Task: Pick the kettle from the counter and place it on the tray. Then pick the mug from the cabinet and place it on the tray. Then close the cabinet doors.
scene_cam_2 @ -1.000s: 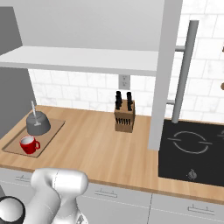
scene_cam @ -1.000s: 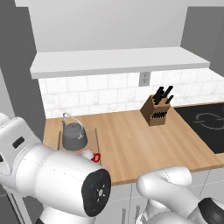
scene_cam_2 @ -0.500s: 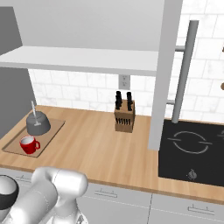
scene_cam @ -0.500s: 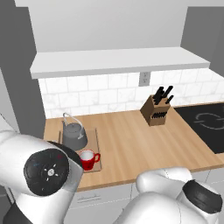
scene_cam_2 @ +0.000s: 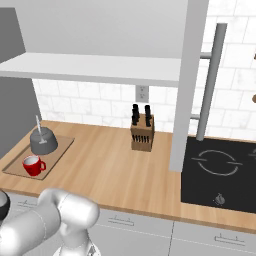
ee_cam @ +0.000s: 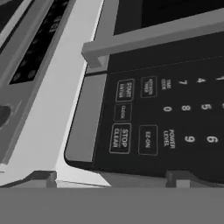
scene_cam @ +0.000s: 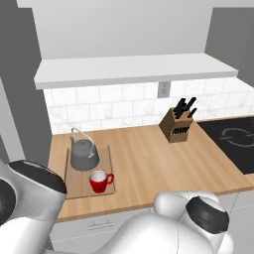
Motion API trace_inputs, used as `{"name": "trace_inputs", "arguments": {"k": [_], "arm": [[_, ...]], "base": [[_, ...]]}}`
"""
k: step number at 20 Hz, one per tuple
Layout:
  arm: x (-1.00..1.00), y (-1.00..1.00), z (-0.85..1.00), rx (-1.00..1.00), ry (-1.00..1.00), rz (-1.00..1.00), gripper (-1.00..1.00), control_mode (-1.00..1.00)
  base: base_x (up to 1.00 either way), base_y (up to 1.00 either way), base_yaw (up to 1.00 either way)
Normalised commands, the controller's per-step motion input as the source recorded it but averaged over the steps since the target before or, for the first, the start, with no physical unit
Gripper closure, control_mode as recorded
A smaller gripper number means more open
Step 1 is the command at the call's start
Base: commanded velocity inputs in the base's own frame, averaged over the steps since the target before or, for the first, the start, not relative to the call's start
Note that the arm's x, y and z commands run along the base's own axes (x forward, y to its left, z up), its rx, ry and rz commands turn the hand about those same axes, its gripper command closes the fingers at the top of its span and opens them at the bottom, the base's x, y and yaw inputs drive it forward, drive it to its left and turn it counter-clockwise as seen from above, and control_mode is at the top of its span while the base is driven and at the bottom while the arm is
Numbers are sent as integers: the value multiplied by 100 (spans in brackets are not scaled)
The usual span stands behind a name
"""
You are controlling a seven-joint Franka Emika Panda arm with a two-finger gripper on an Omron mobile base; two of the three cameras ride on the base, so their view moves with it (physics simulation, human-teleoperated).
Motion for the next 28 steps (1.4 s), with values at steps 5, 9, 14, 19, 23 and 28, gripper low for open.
{"name": "trace_inputs", "arguments": {"k": [5, 9, 14, 19, 23, 28], "arm": [[20, 4, -1, 0, 0, -15, -100, -100], [22, -19, -9, 0, 0, -13, -100, -100], [16, -19, -11, 0, 0, -11, -100, -100], [16, -13, -6, 0, 0, -8, -100, -100], [15, -12, 0, 0, -4, -8, -100, -100], [15, -27, 0, 0, 0, -9, -100, -100]], "base": [[0, 0, 0], [0, 0, 0], [0, 0, 0], [0, 0, 0], [0, 0, 0], [0, 0, 0]]}}
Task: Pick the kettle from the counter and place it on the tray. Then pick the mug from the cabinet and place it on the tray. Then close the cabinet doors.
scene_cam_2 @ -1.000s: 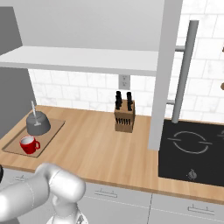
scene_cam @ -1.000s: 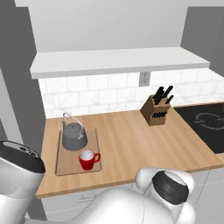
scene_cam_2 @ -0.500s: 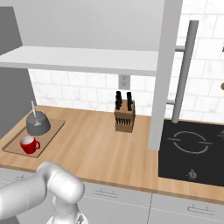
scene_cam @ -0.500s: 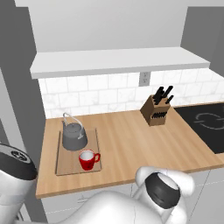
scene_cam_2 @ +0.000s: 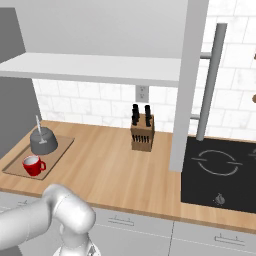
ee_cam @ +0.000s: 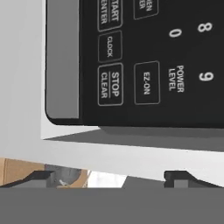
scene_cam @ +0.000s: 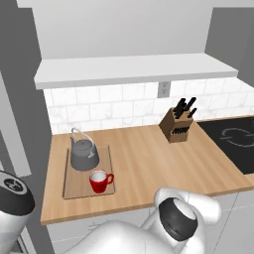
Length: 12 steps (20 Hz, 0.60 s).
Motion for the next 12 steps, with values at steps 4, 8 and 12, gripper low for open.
{"name": "trace_inputs", "arguments": {"k": [4, 8, 12], "arm": [[24, -43, 0, 0, 0, -9, -100, -100], [21, -47, 0, 0, 0, -9, -100, -100], [27, -58, 0, -3, 0, -9, -100, -100]], "base": [[0, 0, 0], [0, 0, 0], [0, 0, 0]]}}
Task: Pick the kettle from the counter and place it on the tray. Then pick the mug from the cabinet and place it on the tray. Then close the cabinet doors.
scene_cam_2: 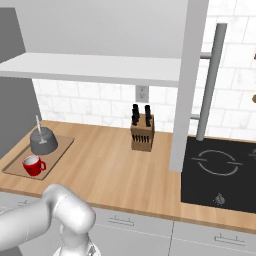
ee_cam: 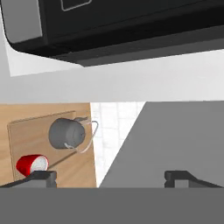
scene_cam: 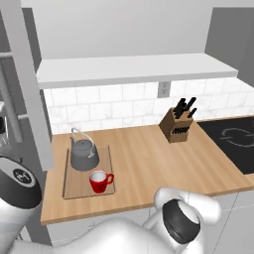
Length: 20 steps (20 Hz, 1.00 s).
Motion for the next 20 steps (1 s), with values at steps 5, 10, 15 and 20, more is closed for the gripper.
{"name": "trace_inputs", "arguments": {"k": [5, 10, 15, 20], "arm": [[30, -66, 0, -6, 0, -7, -100, -100], [31, -69, -1, -5, 0, -6, -100, -100], [39, -69, 0, -3, 0, -4, -100, -100], [43, -69, -2, -1, -2, -1, -100, -100]], "base": [[0, 0, 0], [0, 0, 0], [0, 0, 0], [0, 0, 0]]}}
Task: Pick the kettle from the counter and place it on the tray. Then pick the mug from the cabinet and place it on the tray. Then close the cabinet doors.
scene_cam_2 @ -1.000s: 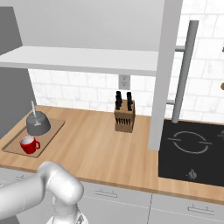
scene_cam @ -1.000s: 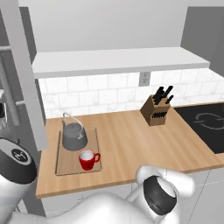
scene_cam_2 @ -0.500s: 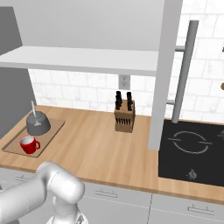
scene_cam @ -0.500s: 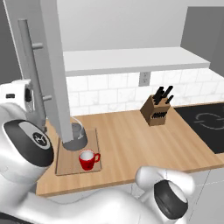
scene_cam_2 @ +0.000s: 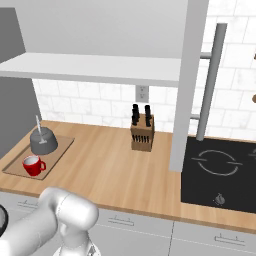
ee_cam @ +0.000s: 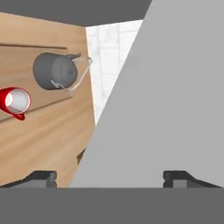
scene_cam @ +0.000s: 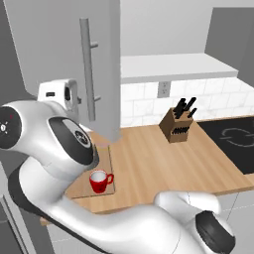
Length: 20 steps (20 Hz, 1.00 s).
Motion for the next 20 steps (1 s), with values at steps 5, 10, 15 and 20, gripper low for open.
{"name": "trace_inputs", "arguments": {"k": [5, 10, 15, 20], "arm": [[39, -70, 0, -1, -6, -3, -100, -100], [46, -71, 2, 0, 0, -5, -100, -100], [62, -59, 4, 0, 0, -8, -100, -100], [79, -44, 0, 0, 3, 0, -100, -100]], "base": [[0, 0, 0], [0, 0, 0], [0, 0, 0], [0, 0, 0]]}}
